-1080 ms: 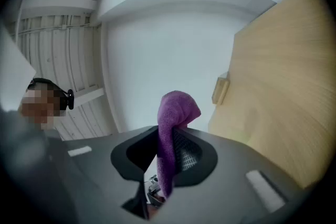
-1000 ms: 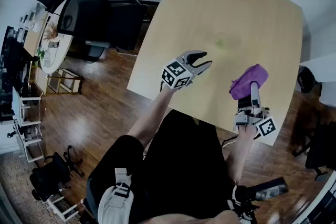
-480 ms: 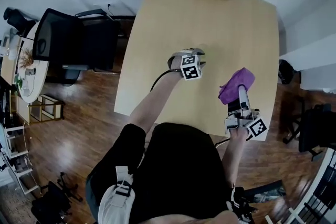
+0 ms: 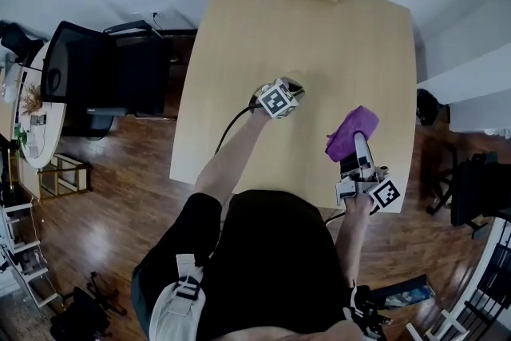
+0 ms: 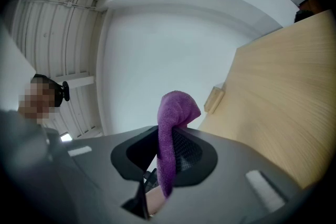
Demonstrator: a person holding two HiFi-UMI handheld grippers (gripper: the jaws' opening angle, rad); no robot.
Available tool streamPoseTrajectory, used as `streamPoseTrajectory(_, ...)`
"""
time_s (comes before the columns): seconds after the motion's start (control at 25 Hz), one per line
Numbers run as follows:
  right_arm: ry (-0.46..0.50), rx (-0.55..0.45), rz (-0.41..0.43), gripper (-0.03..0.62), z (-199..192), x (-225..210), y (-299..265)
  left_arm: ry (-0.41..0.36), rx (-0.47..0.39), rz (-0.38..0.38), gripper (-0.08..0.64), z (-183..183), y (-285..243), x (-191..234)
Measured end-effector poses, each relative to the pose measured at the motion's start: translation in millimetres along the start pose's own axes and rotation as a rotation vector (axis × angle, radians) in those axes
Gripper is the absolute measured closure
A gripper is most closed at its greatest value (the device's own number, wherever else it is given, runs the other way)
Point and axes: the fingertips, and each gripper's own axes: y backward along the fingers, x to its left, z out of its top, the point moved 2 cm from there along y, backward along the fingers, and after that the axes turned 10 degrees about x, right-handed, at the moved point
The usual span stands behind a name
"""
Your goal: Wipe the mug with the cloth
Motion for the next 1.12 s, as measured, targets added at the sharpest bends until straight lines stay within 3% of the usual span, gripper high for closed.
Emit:
streamPoseTrajectory(0.08,0.015,0.016,-0.004,0.526,-1,-1,-3,0.298,-0.297,-0.126,0.518,12,46,-3)
streamPoseTrajectory(0.12,0.032,0.032,-0.014,0.526,-2,-1,-6,0.399,-0.446,-0.183,0.518,16,70,-8)
streamPoseTrajectory(0.2,0.097,0.088,-0.055,0.526,-7,0,-15,0.483,-0.662,-0.248,0.518,17,112,-22)
streamPoseTrajectory(0.32,0.206,0.198,-0.077,0.526,-24,15,-42,0.482,-0.804,-0.243,0.518,6,161,-49)
streamPoseTrajectory(0.44,0.318,0.311,-0.065,0.526,-46,37,-73,0.439,-0.854,-0.187,0.518,0,192,-76)
streamPoseTrajectory(0.64,0.555,0.511,-0.012,0.526,-103,77,-117,0.253,-0.791,-0.06,0.518,4,206,-117)
streamPoseTrajectory(0.8,0.737,0.568,-0.084,0.528,-116,76,-119,0.214,-0.773,-0.045,0.518,5,218,-131)
streamPoseTrajectory(0.96,0.724,0.534,-0.224,0.528,-92,40,-103,0.227,-0.807,-0.111,0.518,2,227,-136)
streamPoseTrajectory(1.12,0.603,0.46,-0.391,0.528,-54,-8,-68,0.283,-0.872,-0.169,0.518,-2,229,-133)
